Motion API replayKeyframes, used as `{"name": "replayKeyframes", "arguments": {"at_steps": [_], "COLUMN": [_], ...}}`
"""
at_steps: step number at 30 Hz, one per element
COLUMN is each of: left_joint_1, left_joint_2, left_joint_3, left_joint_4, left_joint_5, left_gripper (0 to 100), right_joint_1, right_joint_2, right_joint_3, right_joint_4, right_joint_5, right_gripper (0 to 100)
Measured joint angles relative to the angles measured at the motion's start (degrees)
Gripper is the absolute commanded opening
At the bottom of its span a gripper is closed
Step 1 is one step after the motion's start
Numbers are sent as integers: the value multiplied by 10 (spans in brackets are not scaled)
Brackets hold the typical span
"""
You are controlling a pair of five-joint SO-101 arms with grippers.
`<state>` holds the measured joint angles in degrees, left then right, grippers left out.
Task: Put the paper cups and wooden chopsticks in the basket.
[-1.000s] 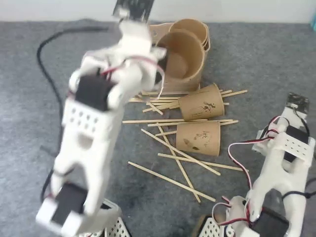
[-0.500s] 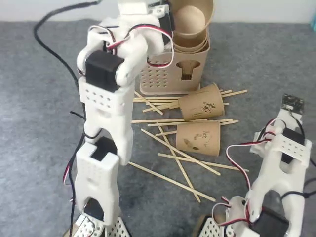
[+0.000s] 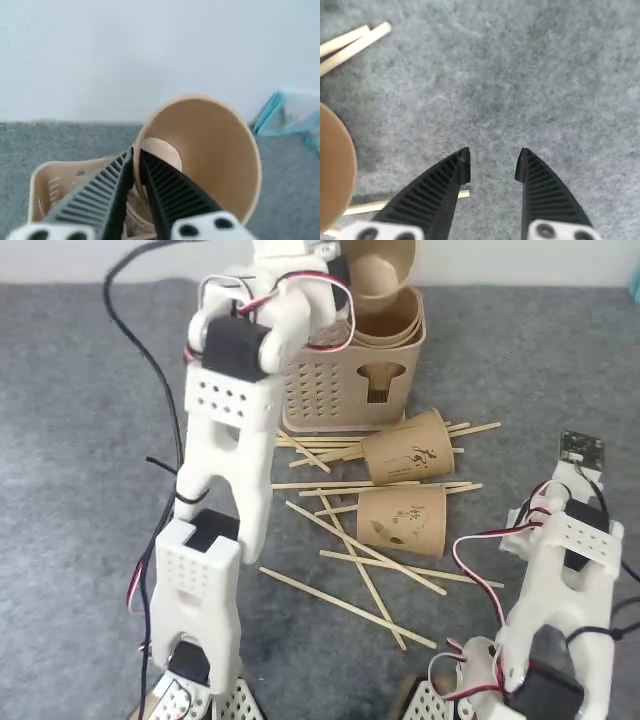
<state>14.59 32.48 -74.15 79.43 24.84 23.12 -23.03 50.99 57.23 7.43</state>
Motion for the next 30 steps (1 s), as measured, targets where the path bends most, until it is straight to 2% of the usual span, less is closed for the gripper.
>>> {"name": "replayKeyframes", "arguments": {"at_steps": [4,12,14,19,21,26,30], "left_joint_1": [1,2,2,2,2,2,0], "left_joint_2": [0,0,0,0,0,0,-1], "left_joint_3": [49,52,52,52,52,35,-18], "left_joint_4": [-4,43,45,47,58,79,130], "left_joint_5": [0,1,0,-12,-12,-12,-16], "left_gripper": [12,28,103,370,434,445,445], "right_joint_1": [0,0,0,0,0,0,0], "right_joint_2": [0,0,0,0,0,0,0], "right_joint_3": [0,0,0,0,0,0,0], "right_joint_4": [0,0,0,0,0,0,0], "right_joint_5": [0,0,0,0,0,0,0], "right_gripper": [169,169,169,169,169,169,169]}}
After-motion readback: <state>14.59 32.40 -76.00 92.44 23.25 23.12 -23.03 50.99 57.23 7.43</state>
